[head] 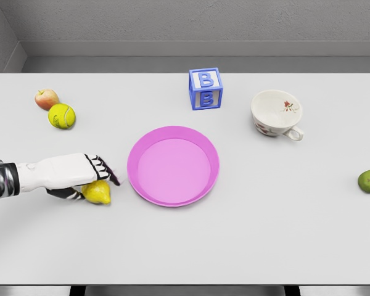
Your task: Put the lemon on the plate with left arm
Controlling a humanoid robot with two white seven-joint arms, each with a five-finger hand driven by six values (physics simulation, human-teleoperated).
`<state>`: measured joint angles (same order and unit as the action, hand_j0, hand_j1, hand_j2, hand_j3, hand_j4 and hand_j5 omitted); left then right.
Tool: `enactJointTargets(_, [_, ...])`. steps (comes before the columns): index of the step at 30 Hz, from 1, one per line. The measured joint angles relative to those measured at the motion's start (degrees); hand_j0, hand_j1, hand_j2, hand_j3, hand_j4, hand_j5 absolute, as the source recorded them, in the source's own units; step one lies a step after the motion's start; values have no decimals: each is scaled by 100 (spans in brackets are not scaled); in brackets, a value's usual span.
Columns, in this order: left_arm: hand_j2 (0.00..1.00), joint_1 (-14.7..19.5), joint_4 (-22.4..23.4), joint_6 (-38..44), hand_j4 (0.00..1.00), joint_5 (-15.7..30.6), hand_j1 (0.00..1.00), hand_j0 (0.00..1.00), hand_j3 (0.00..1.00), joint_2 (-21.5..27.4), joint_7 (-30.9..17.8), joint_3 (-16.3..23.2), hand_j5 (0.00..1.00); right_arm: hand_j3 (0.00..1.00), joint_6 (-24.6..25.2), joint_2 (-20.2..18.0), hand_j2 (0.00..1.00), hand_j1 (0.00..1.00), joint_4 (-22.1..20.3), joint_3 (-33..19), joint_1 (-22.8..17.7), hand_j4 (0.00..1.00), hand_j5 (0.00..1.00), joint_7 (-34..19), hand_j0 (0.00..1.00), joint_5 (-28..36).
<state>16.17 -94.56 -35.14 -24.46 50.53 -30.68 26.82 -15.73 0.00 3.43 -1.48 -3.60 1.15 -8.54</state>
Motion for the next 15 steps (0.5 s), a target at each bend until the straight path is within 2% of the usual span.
enactJointTargets(2, [48, 0, 1, 1, 48, 3, 48, 48, 48, 3, 8, -8, 48, 100, 0, 0, 100, 100, 0, 0, 0, 100, 100, 0, 100, 0])
enactJointTargets(15, [43, -53, 0, 17, 43, 19, 43, 43, 43, -10, 24, -16, 43, 100, 0, 0, 100, 100, 0, 0, 0, 100, 100, 0, 100, 0])
